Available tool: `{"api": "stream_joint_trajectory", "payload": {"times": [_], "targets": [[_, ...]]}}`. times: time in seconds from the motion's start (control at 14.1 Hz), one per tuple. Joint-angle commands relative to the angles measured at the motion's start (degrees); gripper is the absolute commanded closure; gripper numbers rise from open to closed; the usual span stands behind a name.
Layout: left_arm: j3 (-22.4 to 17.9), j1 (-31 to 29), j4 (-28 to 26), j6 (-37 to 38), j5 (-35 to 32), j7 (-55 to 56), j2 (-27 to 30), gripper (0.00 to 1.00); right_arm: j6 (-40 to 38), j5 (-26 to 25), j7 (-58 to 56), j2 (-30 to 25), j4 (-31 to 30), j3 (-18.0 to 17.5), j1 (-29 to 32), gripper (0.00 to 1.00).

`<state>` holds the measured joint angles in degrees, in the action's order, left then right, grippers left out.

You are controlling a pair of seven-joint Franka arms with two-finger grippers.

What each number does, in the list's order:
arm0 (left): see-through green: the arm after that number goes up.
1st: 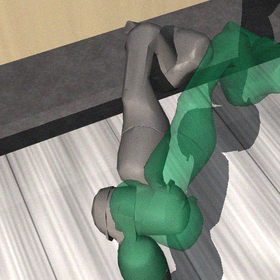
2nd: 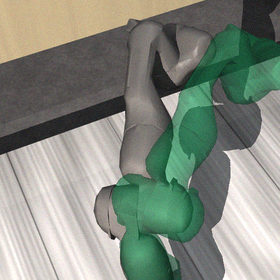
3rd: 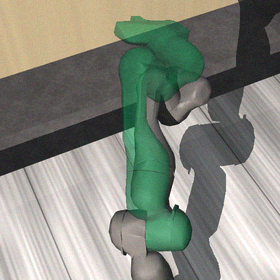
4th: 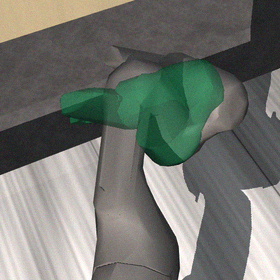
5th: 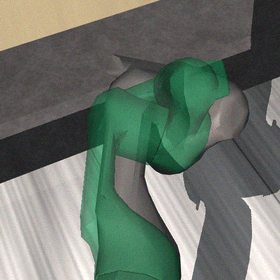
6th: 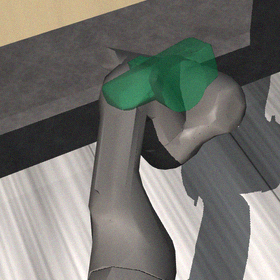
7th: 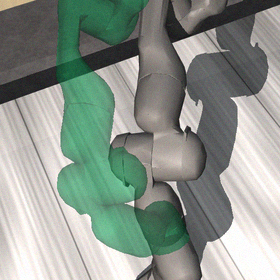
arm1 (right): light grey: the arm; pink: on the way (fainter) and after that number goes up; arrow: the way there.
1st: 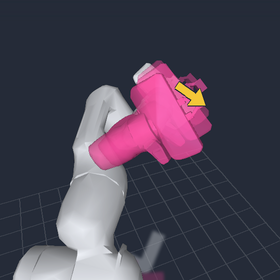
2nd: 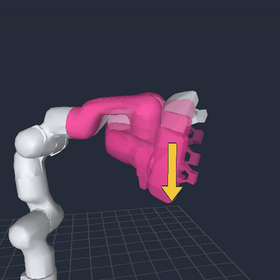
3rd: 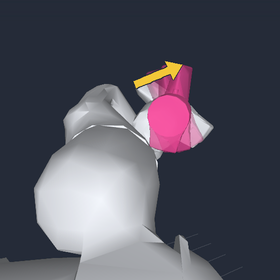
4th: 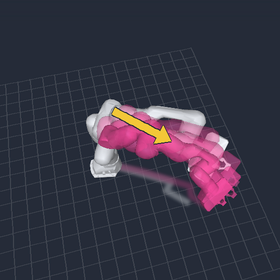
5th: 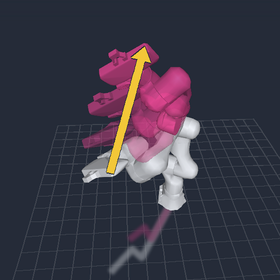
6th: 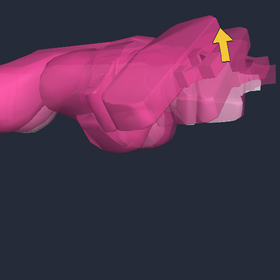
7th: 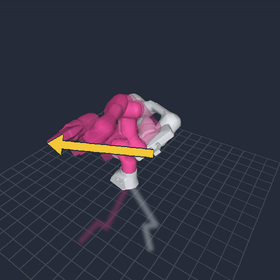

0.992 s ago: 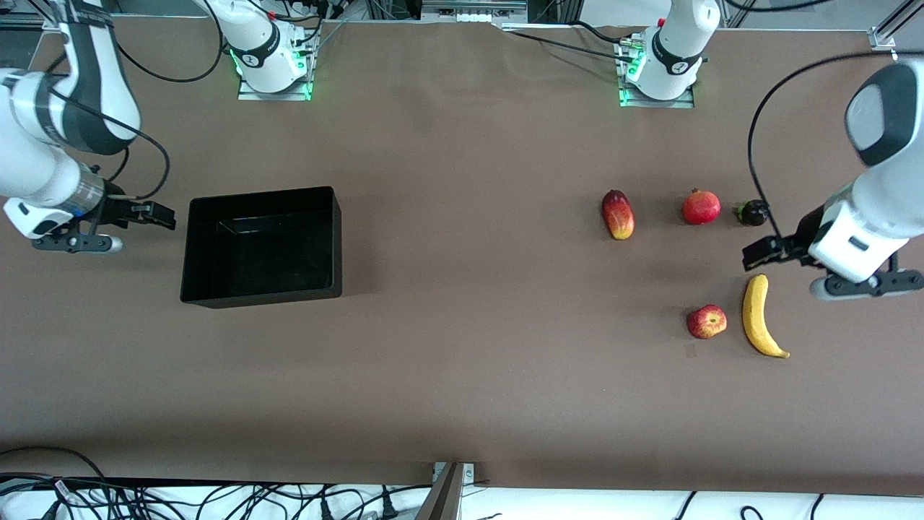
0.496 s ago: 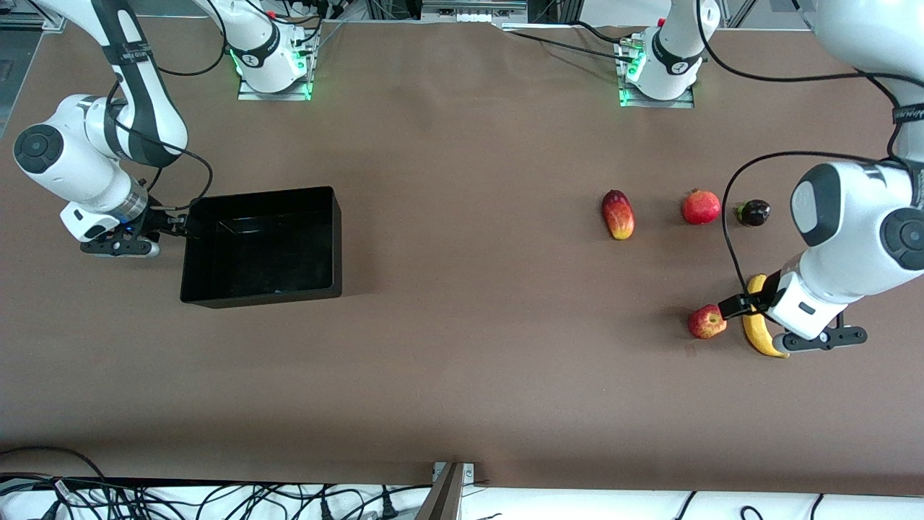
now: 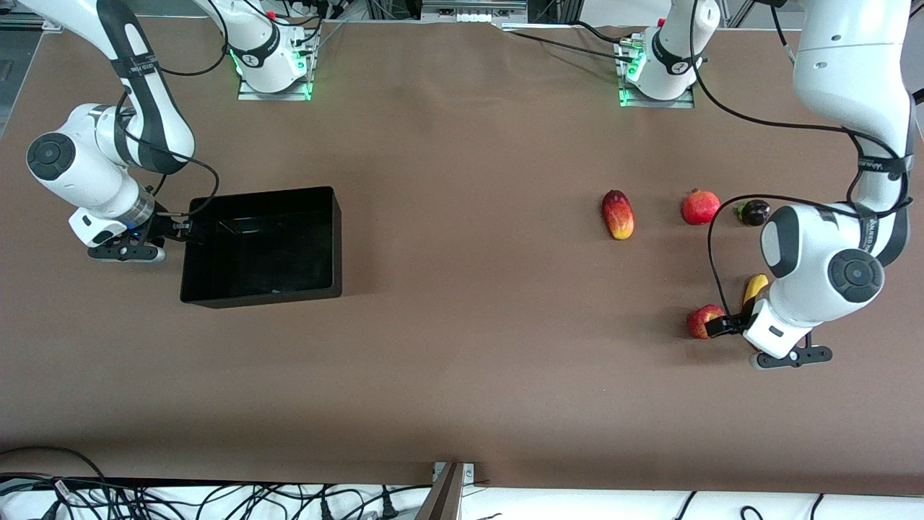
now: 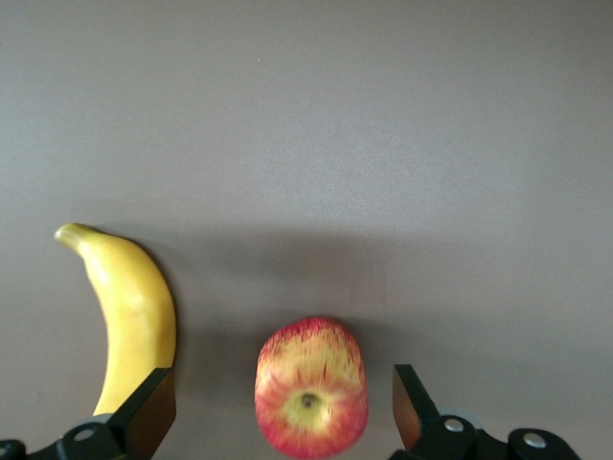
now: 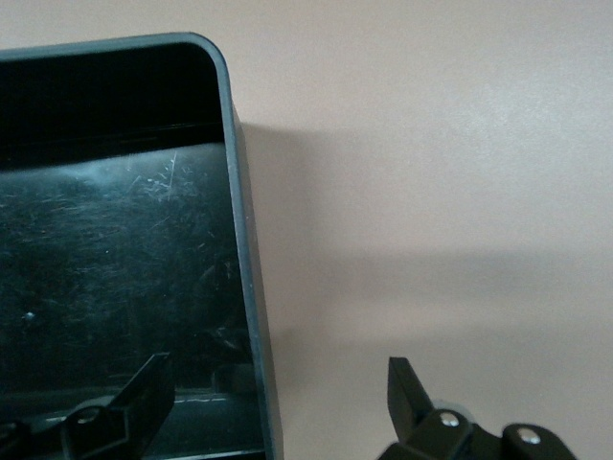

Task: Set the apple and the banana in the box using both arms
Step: 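Grasp the small apple with the left gripper while the right gripper grips the box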

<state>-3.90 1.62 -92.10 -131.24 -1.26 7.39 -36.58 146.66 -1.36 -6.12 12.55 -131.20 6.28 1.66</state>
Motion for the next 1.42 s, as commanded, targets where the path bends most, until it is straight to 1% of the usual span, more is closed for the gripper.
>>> {"api": "stream_joint_trajectory", "payload": {"times": [0.0, 0.07, 0.14, 0.35, 0.42, 0.64, 0.78, 0.85, 0.92, 1.06, 1.13, 1.2, 1.28, 1.35], "targets": [[-0.06, 0.05, -0.36, -3.93, -1.20, -0.53, -2.34, 0.00, 1.88, 0.84, 0.41, 1.59, -0.38, -0.48, 0.27, 0.73], [-0.06, 0.05, -0.36, -4.55, -1.20, -0.53, -2.87, 0.00, 2.23, 0.84, 0.41, 2.12, -0.37, -0.74, 0.27, 0.97], [-0.06, 0.05, -0.97, -5.16, -1.20, -0.53, -3.40, 0.00, 2.14, 0.84, 0.67, 2.48, -0.29, -1.00, 0.19, 1.00], [-0.06, 0.05, -3.87, -8.50, -1.20, -0.53, -3.58, 0.00, 2.06, 0.84, 0.67, 2.66, 0.06, -1.09, 0.01, 1.00], [-0.06, -0.04, -4.23, -8.60, -1.20, -0.45, -3.58, 0.00, 1.79, 0.75, 0.59, 2.66, 0.33, -1.62, -0.08, 1.00], [-0.06, -0.04, -5.37, -8.77, -1.11, -0.44, -3.49, 0.00, 0.65, 0.84, 1.63, 2.22, 3.13, -5.73, -0.08, 1.00], [-0.06, -0.04, -5.37, -8.77, -1.11, -0.27, -3.49, 0.00, -3.02, 0.84, 4.53, 2.30, 7.25, -9.60, -0.43, 1.00], [-0.06, -0.04, -5.46, -8.77, -1.11, -0.10, -3.49, 0.00, -5.04, 0.92, 7.15, 2.57, 10.14, -11.01, -1.82, 1.00], [-0.06, -0.04, -5.55, -8.77, -1.11, 0.08, -3.49, 0.07, -7.76, 1.19, 11.53, 3.00, 13.48, -11.20, -4.97, 1.00], [-0.06, 0.05, -5.99, -8.86, -1.03, 0.52, -3.49, 0.38, -12.16, 1.19, 20.05, 5.37, 19.55, -11.37, -10.42, 1.00], [-0.06, 0.05, -5.99, -9.12, -1.03, 0.52, -3.49, 0.50, -14.01, 1.19, 24.45, 7.12, 23.14, -11.29, -13.67, 1.00], [-0.06, 0.05, -6.51, -9.73, -0.94, 0.61, -3.49, 0.57, -14.90, 1.19, 28.32, 9.57, 26.75, -11.29, -15.88, 1.00], [-0.06, 0.05, -6.95, -10.78, -0.94, 0.61, -3.49, 0.58, -15.00, 1.19, 32.54, 11.86, 29.74, -11.38, -18.51, 1.00], [-0.06, 0.05, -7.57, -11.75, -0.59, 0.70, -3.58, 0.64, -14.91, 1.19, 37.10, 14.06, 32.38, -11.29, -21.67, 1.00]]}}
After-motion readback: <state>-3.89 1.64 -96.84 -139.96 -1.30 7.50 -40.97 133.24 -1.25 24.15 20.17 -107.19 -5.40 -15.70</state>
